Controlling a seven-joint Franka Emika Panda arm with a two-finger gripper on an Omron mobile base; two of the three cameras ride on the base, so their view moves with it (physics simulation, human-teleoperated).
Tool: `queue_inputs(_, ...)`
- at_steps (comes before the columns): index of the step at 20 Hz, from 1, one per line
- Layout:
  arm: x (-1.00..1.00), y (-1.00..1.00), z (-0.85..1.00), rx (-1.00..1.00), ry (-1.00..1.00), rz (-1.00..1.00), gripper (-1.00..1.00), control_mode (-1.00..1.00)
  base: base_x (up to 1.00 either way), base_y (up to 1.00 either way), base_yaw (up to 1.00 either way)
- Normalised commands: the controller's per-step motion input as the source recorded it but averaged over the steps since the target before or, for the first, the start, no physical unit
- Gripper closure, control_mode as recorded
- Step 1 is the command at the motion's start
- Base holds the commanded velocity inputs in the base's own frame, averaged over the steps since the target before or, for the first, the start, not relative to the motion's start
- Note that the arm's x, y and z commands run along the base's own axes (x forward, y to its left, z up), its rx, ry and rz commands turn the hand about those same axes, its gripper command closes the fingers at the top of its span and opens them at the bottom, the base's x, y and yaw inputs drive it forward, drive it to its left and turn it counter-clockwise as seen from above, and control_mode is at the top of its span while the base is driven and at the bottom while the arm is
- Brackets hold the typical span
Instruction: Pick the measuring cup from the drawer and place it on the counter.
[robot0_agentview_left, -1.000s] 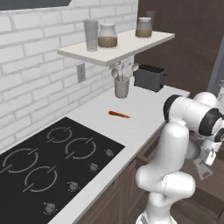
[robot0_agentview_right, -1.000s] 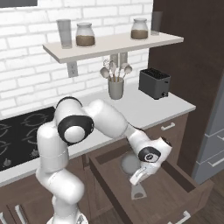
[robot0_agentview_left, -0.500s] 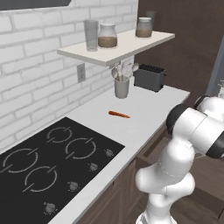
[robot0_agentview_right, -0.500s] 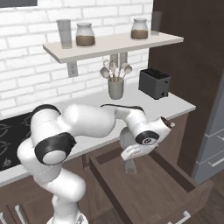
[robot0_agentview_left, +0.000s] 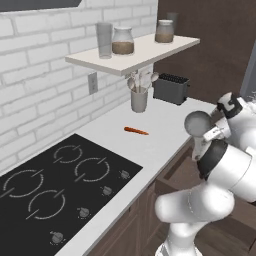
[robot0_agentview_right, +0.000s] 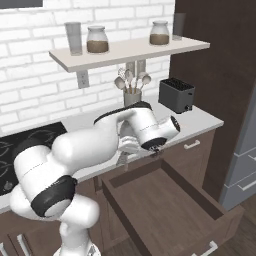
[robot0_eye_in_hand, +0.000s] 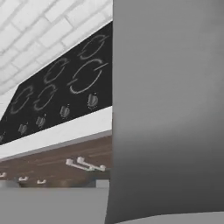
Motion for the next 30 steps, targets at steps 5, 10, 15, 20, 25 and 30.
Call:
queue_inputs(5, 0.9, 1.0, -0.1, 0.0, 0.04, -0.39, 1.0, -1.0, 0.0, 0.0, 0.0)
queue_inputs(10, 0.99, 0.62, -0.33, -0.13, 0.2, -0.12, 1.0, -1.0, 0.0, 0.0, 0.0)
queue_inputs(15, 0.79, -0.03, -0.43, -0.01, 0.21, 0.0, 1.0, -1.0, 0.0, 0.0, 0.0)
queue_inputs(20, 0.68, -0.22, -0.3, 0.0, 0.17, 0.0, 1.0, -1.0, 0.0, 0.0, 0.0)
queue_inputs(25, 0.75, 0.0, -0.37, 0.0, 0.01, 0.0, 1.0, -1.0, 0.0, 0.0, 0.0)
queue_inputs(30, 0.49, 0.0, -0.51, 0.0, 0.01, 0.0, 1.0, -1.0, 0.0, 0.0, 0.0)
